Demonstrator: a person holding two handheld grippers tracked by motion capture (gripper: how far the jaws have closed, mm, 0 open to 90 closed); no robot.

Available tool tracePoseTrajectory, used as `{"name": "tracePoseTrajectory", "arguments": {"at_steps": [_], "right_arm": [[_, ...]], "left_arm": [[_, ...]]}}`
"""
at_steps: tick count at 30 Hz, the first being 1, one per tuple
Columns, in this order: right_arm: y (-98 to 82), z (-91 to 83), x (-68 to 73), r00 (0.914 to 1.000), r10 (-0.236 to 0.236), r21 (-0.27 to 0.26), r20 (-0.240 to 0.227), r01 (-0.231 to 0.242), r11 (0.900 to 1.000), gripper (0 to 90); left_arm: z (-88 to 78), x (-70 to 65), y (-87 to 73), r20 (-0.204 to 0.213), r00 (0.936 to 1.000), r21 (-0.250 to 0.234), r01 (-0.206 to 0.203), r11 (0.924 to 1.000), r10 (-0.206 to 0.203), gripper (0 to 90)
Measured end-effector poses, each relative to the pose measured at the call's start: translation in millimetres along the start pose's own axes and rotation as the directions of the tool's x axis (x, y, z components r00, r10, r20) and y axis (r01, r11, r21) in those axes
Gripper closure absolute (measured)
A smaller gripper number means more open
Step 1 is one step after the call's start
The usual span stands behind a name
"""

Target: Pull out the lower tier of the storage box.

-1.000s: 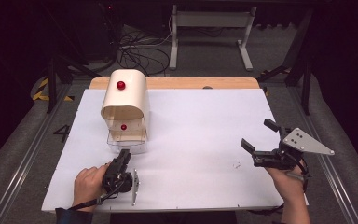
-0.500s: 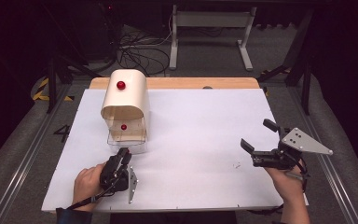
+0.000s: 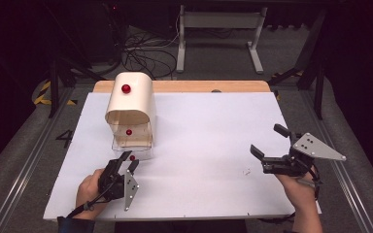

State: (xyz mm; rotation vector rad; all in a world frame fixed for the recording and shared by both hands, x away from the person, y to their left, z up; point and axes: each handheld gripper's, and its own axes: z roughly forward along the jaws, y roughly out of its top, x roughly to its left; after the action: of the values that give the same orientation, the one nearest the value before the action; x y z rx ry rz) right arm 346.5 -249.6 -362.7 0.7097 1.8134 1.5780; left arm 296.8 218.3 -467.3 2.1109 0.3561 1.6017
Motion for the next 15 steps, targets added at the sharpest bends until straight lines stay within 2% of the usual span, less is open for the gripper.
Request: {"name": "tracePoseTrajectory", "arguments": {"at_steps": [2, 5, 9, 13, 15], "right_arm": [[-0.2, 0.3, -0.1, 1.0, -0.001, -0.001, 0.0, 0.001, 1.0, 0.5], [-0.2, 0.4, 0.1, 1.0, 0.0, 0.001, 0.0, 0.0, 1.0, 0.5], [-0.5, 0.6, -0.3, 1.0, -0.005, 0.002, 0.002, 0.005, 1.0, 0.5], [-0.4, 0.9, 0.2, 1.0, -0.005, 0.004, 0.003, 0.005, 1.0, 0.5], [-0.6, 1.1, 0.0, 0.9999, -0.01, 0.008, 0.003, 0.01, 1.0, 0.5]], "left_arm": [[-1.6, 3.4, 0.2, 0.008, 0.999, -0.024, 0.045, 0.9987, -0.045, 54.4], [-3.7, 10.2, 0.5, 0.025, 0.9915, -0.048, 0.129, 0.9905, -0.128, 49.4], [-7.0, 18.9, -0.3, 0.055, 0.969, -0.074, 0.245, 0.9668, -0.241, 44.6], [-9.1, 24.5, -0.1, 0.077, 0.95, -0.106, 0.309, 0.9451, -0.302, 41.2], [-10.0, 26.8, 0.2, 0.09, 0.9362, -0.115, 0.349, 0.9302, -0.34, 38.8]]}}
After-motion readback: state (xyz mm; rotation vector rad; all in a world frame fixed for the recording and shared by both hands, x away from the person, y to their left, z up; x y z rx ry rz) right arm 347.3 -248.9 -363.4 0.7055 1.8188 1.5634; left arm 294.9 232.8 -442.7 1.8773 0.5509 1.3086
